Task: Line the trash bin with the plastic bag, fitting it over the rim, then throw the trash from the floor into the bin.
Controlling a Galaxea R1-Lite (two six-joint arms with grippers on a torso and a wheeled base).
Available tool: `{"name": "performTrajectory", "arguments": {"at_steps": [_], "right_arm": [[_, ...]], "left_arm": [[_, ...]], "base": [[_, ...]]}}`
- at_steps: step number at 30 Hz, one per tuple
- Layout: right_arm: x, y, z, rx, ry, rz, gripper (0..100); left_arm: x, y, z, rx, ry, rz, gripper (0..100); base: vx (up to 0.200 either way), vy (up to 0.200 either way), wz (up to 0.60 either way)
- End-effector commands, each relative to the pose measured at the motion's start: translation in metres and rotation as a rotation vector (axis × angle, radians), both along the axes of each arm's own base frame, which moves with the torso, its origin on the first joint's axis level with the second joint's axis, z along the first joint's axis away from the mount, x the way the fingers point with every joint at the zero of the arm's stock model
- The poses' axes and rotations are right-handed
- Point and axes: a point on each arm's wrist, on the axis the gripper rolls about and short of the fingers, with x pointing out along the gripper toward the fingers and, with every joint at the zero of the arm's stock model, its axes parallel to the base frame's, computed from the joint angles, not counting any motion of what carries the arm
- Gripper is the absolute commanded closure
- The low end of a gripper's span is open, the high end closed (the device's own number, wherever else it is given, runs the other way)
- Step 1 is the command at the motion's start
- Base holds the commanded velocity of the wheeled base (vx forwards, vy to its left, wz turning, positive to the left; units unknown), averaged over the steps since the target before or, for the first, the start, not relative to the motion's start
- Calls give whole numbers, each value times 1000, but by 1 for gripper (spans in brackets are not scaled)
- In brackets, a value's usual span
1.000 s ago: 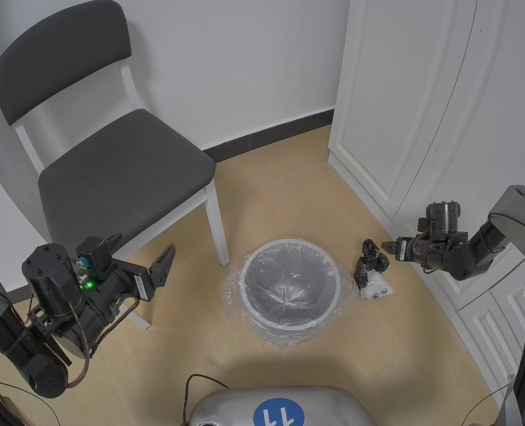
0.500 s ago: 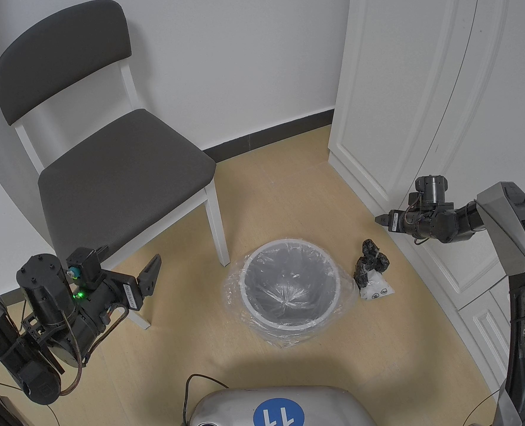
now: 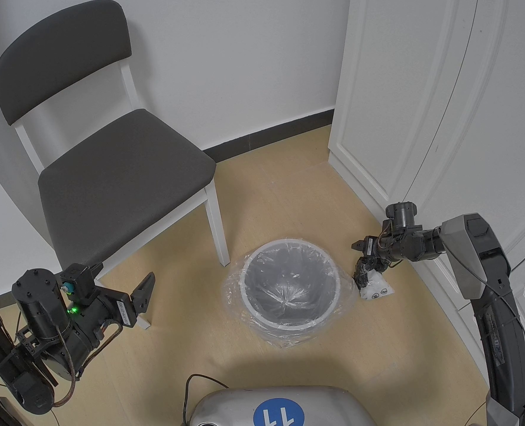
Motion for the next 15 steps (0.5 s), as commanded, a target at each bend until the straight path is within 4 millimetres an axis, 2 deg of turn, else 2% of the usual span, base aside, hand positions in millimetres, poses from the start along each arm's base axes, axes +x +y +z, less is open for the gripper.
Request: {"name": "performTrajectory", "arguments": {"at_steps": [1, 3, 15], "right_arm": [[-1, 4, -29, -3, 35, 7, 0], [2, 3, -42, -9, -12, 2, 0], [9, 0, -35, -15, -142, -19, 0]], "left_arm": [[-3, 1, 0, 1, 1, 0, 0], [-5, 1, 0, 0, 2, -3, 0], [-5, 1, 0, 1, 4, -4, 0]], "base": [[0, 0, 0], [0, 0, 0], [0, 0, 0]]}}
